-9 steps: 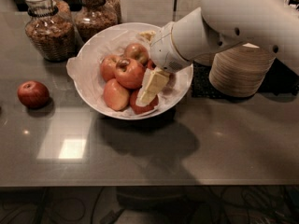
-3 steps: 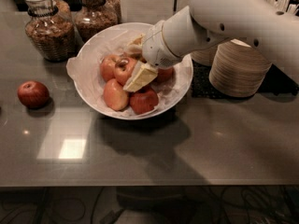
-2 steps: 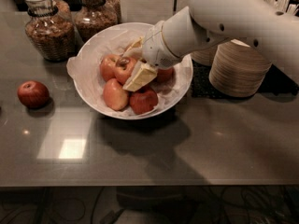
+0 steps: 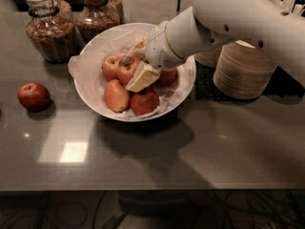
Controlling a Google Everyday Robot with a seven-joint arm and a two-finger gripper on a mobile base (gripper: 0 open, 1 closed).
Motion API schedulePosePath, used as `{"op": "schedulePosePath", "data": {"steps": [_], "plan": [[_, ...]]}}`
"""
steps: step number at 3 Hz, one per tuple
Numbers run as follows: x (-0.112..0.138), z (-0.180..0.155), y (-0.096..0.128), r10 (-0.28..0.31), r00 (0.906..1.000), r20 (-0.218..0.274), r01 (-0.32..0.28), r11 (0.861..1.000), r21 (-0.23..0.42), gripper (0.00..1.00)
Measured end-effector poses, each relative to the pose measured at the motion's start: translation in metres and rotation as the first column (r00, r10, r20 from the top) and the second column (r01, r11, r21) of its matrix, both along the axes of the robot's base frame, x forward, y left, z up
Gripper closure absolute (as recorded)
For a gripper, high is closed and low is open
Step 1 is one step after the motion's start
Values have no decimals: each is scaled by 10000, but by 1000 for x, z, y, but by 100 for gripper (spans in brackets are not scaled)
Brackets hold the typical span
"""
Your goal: Pick apple from white bowl
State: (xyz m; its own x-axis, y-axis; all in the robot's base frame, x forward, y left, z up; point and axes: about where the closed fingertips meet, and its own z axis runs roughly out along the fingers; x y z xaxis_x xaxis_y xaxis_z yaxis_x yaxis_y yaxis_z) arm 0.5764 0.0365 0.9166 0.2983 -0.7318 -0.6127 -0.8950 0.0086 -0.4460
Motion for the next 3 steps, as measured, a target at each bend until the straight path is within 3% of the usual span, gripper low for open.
{"op": "schedulePosePath", "data": {"steps": [1, 2, 3], "plan": [[-1, -3, 8, 262, 9993, -253, -256, 9994, 243, 100], [-3, 26, 8, 672, 9977, -101, -664, 9955, 683, 100], [-7, 75, -3, 904, 9945, 525, -955, 9899, 1049, 100]]}}
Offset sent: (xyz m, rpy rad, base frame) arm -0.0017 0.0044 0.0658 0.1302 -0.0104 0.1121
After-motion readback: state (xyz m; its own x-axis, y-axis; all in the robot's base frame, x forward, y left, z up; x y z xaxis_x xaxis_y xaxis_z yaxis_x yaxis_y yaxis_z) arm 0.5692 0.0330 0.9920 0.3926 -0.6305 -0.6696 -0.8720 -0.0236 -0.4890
